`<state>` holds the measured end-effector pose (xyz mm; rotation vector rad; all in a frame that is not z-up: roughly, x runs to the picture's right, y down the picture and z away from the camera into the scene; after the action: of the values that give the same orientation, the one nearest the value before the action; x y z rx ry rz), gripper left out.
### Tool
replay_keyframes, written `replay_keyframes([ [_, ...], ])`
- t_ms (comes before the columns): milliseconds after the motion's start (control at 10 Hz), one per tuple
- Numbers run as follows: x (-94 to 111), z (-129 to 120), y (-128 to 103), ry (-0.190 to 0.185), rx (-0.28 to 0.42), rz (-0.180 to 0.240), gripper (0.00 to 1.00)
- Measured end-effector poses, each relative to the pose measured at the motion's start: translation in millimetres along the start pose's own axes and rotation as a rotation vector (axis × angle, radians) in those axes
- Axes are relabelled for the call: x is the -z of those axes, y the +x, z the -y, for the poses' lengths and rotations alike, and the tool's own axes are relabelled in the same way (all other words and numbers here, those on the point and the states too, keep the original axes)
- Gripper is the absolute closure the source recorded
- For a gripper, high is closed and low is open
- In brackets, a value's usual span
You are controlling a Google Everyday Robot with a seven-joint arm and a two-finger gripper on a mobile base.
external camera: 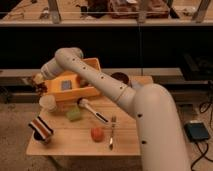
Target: Place grapes in paper cup
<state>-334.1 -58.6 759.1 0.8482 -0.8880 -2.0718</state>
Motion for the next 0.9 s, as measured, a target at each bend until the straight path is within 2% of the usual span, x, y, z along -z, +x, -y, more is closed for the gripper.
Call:
replay_keyframes([
  [200, -10, -4, -13, -0.005, 0.001, 0.029, 0.93],
  [400, -15, -3, -14, -0.004, 0.008, 0.035, 0.93],
  [600, -12, 1, -15, -0.019, 0.045, 0.05, 0.93],
  [900, -10, -2, -24, -0.027, 0.05, 0.062, 0.93],
])
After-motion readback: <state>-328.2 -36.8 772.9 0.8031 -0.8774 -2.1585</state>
